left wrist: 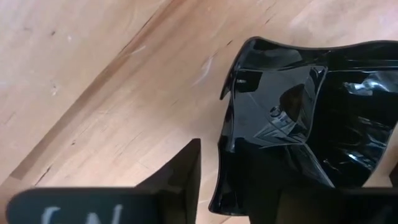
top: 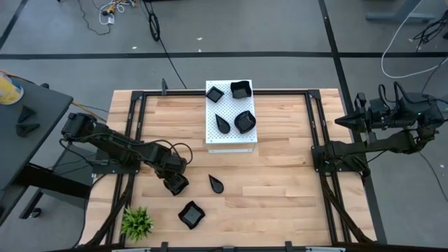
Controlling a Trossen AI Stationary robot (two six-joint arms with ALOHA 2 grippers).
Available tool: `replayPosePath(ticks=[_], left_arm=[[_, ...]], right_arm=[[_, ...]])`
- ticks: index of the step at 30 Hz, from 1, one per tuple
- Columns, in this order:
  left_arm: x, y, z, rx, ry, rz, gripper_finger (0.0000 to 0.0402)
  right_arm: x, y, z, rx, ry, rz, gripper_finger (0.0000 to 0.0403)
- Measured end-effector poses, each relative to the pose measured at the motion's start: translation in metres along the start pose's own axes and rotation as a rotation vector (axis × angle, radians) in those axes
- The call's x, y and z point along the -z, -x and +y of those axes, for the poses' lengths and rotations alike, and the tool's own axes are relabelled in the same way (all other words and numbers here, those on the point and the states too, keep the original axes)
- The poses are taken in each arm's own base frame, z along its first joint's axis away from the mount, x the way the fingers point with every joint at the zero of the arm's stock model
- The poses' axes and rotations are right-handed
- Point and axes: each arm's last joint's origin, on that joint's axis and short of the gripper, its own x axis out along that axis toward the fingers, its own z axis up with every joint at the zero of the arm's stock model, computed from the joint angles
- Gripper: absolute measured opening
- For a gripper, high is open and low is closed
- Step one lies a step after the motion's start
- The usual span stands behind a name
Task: Pick & Place Mini shaped plates
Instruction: Stack the distorted square plate on top of the distorted square plate on the shelf
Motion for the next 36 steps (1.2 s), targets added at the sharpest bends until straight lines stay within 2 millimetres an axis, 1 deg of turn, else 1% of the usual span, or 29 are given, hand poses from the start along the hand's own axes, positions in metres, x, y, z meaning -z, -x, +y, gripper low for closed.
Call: replayPosePath(ticks=[7,21,29,36], left_arm=[[0.000,0.000,0.000,0.009,0.006,0.014,0.0067],[0.001,0.001,-0.001,0.031,0.000,0.049,0.0018],[0.001,0.002,-0.002,0.041,-0.001,0.061,0.0011],[-0.002,0.012,-0.012,0.067,-0.036,0.052,0.0009]], right_arm=[[0.000,0.000,0.000,0.000,0.000,0.000,0.0019],[0.000,0.000,0.000,0.000,0.000,0.000,0.0019],[0.000,0.000,0.000,0.000,0.000,0.000,0.0019],[0.000,0.000,0.000,0.000,0.000,0.000,0.0019]])
